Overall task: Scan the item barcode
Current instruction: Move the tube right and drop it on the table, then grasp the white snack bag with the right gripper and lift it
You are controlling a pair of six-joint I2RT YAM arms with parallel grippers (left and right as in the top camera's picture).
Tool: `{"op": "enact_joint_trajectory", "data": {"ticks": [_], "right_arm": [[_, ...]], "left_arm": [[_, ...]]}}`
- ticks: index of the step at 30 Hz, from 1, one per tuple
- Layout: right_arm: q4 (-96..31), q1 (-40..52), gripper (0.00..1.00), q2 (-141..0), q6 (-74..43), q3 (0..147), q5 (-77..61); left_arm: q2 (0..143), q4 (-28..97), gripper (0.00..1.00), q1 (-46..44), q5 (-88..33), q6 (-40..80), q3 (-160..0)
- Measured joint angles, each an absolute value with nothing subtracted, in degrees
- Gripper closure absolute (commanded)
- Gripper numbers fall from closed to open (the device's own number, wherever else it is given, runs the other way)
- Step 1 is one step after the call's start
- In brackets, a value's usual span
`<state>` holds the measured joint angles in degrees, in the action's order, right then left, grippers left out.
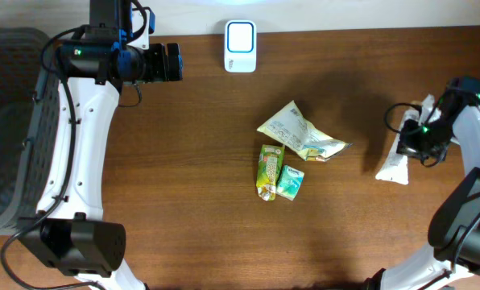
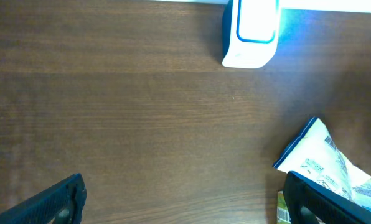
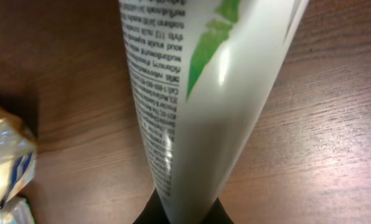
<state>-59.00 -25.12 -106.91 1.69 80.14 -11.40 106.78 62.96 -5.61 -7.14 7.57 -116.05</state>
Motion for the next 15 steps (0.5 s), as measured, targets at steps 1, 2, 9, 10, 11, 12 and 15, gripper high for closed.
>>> {"op": "enact_joint_trajectory", "data": {"ticks": [1,2,9,10,11,12,15], "right_arm": [[-58.43,-26.3,0.46,-107.0,1.61,79.26,-12.16],[-58.48,-27.51,0.3,-107.02,1.65,78.67,-13.02],[-70.43,-29.85,0.01,-107.18,1.48,87.57,-30.48],[-72.64,-29.45,0.01,-106.85,1.48,89.69,-34.02],[-74.37,-28.45,0.01,-106.3,1.41,90.7,-36.95],[-75.26,-26.76,0.01,-105.73,0.89,90.91,-38.85],[-70.67,-19.59,0.01,-105.41,-5.74,88.53,-40.71]], "left_arm": [[106.78,63.0,0.01,-5.61,-7.14,7.57,-116.05],[106.78,62.98,0.01,-5.61,-7.14,7.57,-116.05],[106.78,62.92,0.01,-5.61,-7.14,7.57,-116.05],[106.78,62.94,0.01,-5.61,-7.11,7.57,-116.05],[106.78,62.96,0.01,-5.61,-7.14,7.57,-116.05],[106.78,62.98,0.01,-5.61,-7.14,7.57,-116.05],[106.78,62.98,0.01,-5.61,-7.11,7.57,-116.05]]}}
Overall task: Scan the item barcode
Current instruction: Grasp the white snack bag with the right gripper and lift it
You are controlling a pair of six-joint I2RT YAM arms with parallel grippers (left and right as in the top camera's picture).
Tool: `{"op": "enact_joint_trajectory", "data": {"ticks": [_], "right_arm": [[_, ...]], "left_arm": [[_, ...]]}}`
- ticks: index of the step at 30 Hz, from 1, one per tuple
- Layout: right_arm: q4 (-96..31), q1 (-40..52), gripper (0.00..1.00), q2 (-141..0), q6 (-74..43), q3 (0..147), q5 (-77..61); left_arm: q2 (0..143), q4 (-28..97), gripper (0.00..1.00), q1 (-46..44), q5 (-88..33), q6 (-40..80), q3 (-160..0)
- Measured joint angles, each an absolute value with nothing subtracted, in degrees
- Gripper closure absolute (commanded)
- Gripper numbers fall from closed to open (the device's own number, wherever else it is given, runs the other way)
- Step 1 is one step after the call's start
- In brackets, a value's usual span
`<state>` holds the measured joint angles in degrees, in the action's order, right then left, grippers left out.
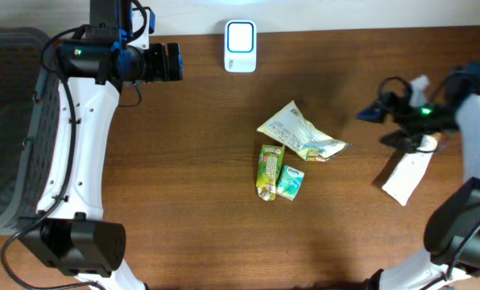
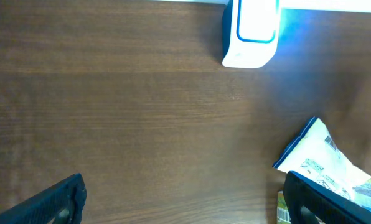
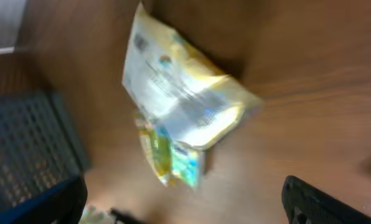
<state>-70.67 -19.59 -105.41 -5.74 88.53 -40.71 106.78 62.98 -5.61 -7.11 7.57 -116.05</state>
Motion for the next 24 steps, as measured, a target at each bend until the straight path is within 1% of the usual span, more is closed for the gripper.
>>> {"op": "enact_joint_trajectory", "data": {"ticks": [3,6,8,12,13,15,16,17,18,19,21,24], "right_arm": [[-56.45,-11.22,0.01,-105.25,-19.68,78.65,-36.93],[-45.54,-6.2,0.01,-105.38,-30.39,70.52,-34.65],[-40.03,-4.56,0.01,-105.36,-34.2,67.81,-33.65],[-36.75,-1.1,0.01,-105.38,-38.0,66.15,-28.84],[-33.58,0.25,0.0,-105.45,-38.85,65.19,-27.42],[-29.76,2.09,0.11,-106.15,-39.42,64.1,-26.2],[-27.07,2.28,0.33,-107.13,-39.48,63.9,-25.45],[-25.8,2.44,0.49,-108.49,-39.79,64.03,-25.8],[-24.95,2.55,0.58,-108.84,-39.48,64.36,-25.52],[-24.34,2.68,0.64,-110.0,-39.64,64.38,-25.52],[-23.7,2.66,0.66,-110.96,-39.99,64.73,-26.02],[-23.49,2.66,0.76,-110.96,-38.39,64.84,-26.57]], "left_arm": [[106.78,62.87,0.01,-5.61,-7.11,7.57,-116.05],[106.78,63.0,0.01,-5.61,-7.16,7.57,-116.05],[106.78,62.98,0.01,-5.61,-7.14,7.57,-116.05],[106.78,62.94,0.01,-5.61,-7.14,7.57,-116.05],[106.78,62.94,0.01,-5.61,-7.14,7.57,-116.05],[106.78,62.96,0.01,-5.61,-7.14,7.6,-116.05],[106.78,63.0,0.01,-5.61,-7.14,7.57,-116.05],[106.78,62.94,0.01,-5.61,-7.14,7.57,-116.05],[106.78,62.98,0.01,-5.61,-7.14,7.57,-116.05],[106.8,63.02,0.01,-5.61,-7.14,7.57,-116.05],[106.8,62.96,0.01,-5.61,-7.14,7.57,-116.05],[106.83,62.96,0.01,-5.61,-7.14,7.57,-116.05]]}}
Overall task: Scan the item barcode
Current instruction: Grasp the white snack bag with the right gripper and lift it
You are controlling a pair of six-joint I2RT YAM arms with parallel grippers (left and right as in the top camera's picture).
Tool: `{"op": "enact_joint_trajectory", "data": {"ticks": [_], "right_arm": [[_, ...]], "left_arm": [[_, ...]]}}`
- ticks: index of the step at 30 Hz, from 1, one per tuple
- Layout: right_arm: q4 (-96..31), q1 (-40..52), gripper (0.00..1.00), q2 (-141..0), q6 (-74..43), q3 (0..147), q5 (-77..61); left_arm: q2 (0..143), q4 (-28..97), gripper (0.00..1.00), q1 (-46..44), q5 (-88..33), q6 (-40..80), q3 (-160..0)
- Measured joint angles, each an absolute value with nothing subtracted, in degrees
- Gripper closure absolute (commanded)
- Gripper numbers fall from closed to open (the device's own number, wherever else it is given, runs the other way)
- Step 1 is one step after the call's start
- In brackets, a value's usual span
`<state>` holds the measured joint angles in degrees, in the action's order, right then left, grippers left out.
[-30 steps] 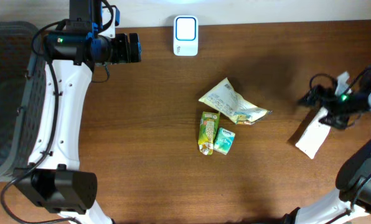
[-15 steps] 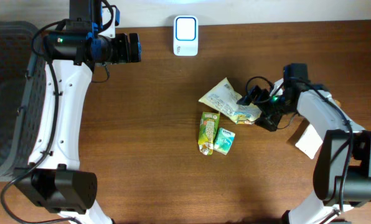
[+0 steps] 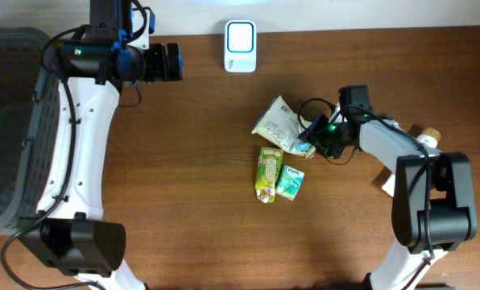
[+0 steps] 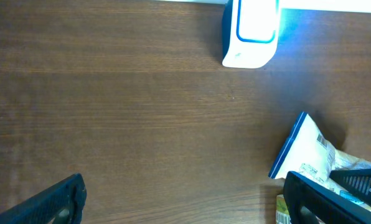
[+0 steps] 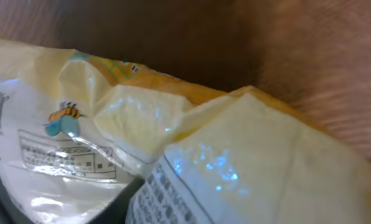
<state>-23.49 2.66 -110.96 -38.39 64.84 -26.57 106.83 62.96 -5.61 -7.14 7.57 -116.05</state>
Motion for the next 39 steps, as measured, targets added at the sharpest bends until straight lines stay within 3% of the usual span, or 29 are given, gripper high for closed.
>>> {"op": "enact_joint_trajectory", "data": {"ticks": [8,13,17,26,39], "right_arm": [[-36.56,1.15,0.96,-110.74,-17.58,72.51,-37.93],[-53.19,1.21,0.96,-107.85,-3.77,83.72,-43.42],[-57.12,1.26,0.96,-102.83,2.61,91.66,-49.65],[-57.58,-3.6,0.96,-100.77,4.58,94.02,-64.66],[-58.76,-6.39,0.96,-100.77,2.09,94.02,-68.51]], "left_arm": [[106.83,62.98,0.01,-5.61,-7.14,7.6,-116.05],[106.83,62.96,0.01,-5.61,-7.11,7.57,-116.05],[106.83,62.96,0.01,-5.61,-7.14,7.6,-116.05],[106.83,62.96,0.01,-5.61,-7.14,7.57,-116.05],[106.83,62.96,0.01,-5.61,-7.14,7.57,-116.05]]}}
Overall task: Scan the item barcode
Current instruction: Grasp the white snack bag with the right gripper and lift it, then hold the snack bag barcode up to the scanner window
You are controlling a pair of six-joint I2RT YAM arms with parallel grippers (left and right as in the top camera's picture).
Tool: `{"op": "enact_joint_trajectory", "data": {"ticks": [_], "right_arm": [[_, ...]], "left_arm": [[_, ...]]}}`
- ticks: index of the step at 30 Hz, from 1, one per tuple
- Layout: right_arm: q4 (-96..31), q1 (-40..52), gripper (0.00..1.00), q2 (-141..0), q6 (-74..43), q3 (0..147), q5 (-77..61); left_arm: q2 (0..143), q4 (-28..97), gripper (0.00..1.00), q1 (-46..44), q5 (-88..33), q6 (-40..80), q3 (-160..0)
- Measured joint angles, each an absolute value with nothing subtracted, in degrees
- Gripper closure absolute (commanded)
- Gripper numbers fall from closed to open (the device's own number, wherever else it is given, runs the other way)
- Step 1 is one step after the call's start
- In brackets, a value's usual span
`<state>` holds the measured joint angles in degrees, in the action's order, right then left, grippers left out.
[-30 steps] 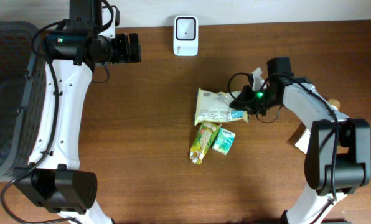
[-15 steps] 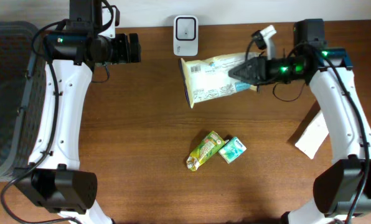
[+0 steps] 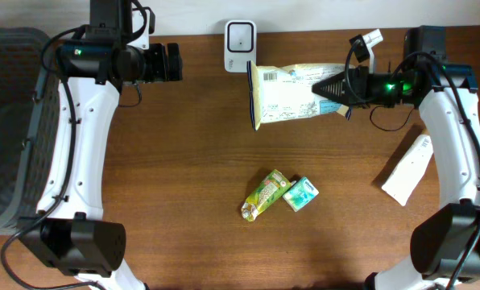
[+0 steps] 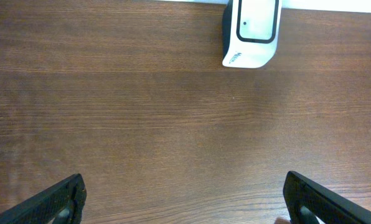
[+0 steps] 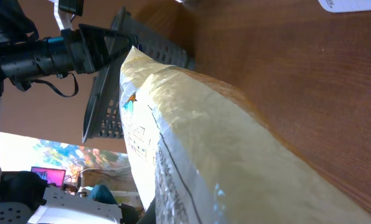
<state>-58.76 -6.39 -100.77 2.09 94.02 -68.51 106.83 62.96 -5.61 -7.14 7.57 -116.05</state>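
My right gripper (image 3: 334, 85) is shut on a yellow-white snack bag (image 3: 288, 93), held off the table just right of the white barcode scanner (image 3: 240, 35) at the back edge. In the right wrist view the bag (image 5: 223, 143) fills the frame and hides the fingers. The scanner (image 4: 251, 32) also shows in the left wrist view. My left gripper (image 4: 184, 199) hangs open over bare wood at the back left, nothing between its fingers.
A green-yellow packet (image 3: 263, 194) and a small green packet (image 3: 301, 193) lie on the table in the middle front. A white tube (image 3: 407, 170) lies at the right. A dark basket (image 3: 10, 121) stands off the table's left side.
My right gripper has lifted the snack bag from the table's middle to beside the scanner. The two green packets have shifted and turned. The scanner's face no longer glows blue-white.
My right gripper was shut on the white tube at the right. Then it was open, with the tube on the table. Then it was at the snack bag in the middle, and now holds the bag up by the scanner. The left arm stayed still.
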Motion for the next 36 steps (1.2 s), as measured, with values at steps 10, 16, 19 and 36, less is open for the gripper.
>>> {"op": "enact_joint_trajectory", "data": {"ticks": [10,16,19,36], "right_arm": [[-61.73,-6.39,0.96,-100.4,4.91,94.02,-66.46],[-63.46,-6.04,0.96,-94.35,13.32,94.04,-60.84],[-61.34,-3.51,0.96,-92.4,12.73,94.8,-56.38],[-13.45,27.46,0.96,-115.52,34.63,103.24,32.21]], "left_arm": [[106.83,62.96,0.01,-5.61,-7.14,7.6,-116.05],[106.83,62.96,0.01,-5.61,-7.14,7.57,-116.05],[106.83,62.94,0.01,-5.61,-7.14,7.57,-116.05],[106.83,62.89,0.01,-5.61,-7.11,7.57,-116.05]]}}
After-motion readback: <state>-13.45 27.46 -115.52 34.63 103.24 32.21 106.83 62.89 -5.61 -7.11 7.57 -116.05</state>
